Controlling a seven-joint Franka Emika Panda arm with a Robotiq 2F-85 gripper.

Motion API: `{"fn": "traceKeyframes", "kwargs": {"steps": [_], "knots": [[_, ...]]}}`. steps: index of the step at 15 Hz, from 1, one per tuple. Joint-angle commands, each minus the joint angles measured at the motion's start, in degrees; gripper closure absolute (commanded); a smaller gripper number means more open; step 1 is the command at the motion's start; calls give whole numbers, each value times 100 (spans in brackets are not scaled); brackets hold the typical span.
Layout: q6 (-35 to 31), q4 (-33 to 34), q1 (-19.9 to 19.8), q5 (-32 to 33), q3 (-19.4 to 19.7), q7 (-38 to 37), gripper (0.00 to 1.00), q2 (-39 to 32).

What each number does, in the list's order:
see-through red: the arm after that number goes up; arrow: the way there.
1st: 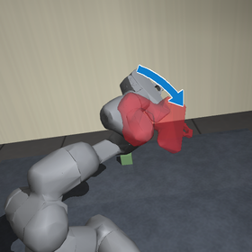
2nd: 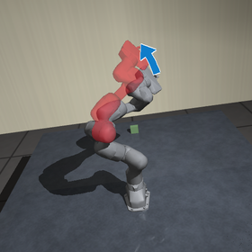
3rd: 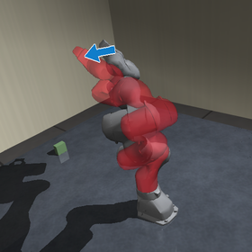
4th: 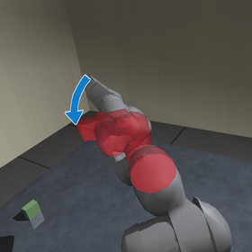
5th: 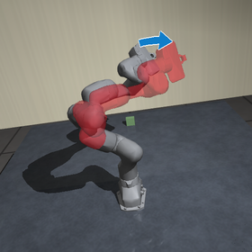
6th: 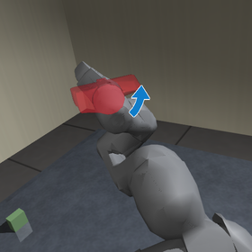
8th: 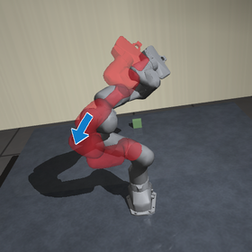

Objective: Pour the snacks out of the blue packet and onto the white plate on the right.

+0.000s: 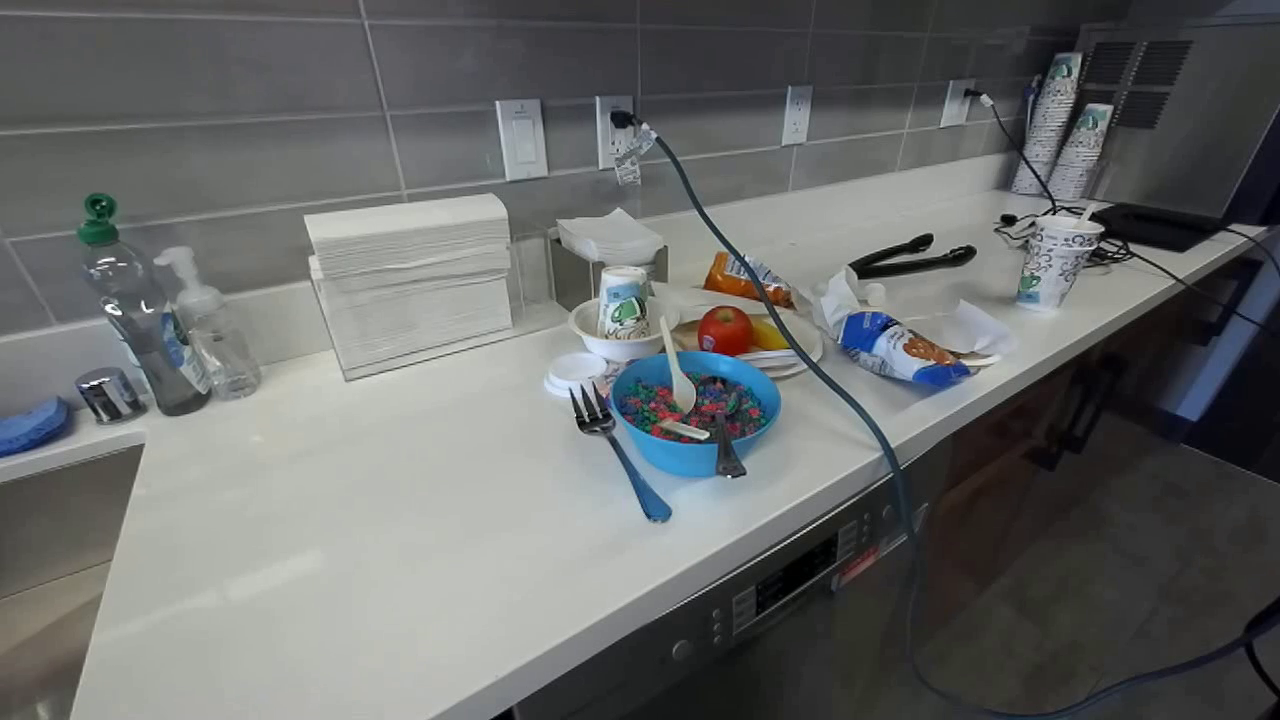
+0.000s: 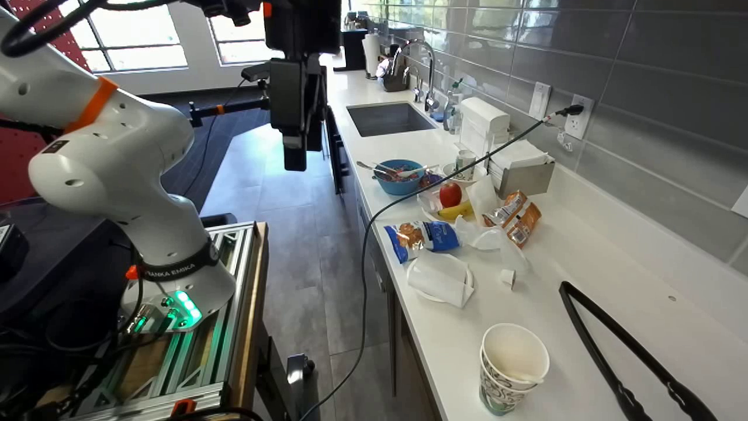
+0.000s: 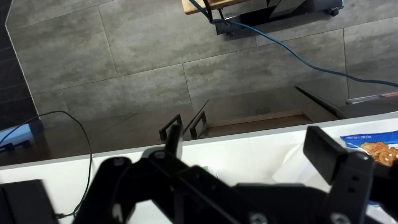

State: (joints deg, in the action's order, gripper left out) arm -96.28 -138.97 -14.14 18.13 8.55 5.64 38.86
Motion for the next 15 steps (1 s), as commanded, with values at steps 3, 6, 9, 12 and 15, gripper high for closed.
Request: {"fn": "traceKeyframes", "kwargs": {"steps": [3, 6, 9, 12, 15], "knots": [[-678, 332, 681, -326, 105, 347, 0, -714], [-1226, 546, 1078, -631, 93, 833, 0, -1281], [-1723, 780, 1472, -1082, 16, 1412, 0, -1937], [-2148, 925, 1786, -1616, -80, 2086, 0, -2464], [-2489, 869, 1853, -2149, -186, 2221, 0, -2870]]}}
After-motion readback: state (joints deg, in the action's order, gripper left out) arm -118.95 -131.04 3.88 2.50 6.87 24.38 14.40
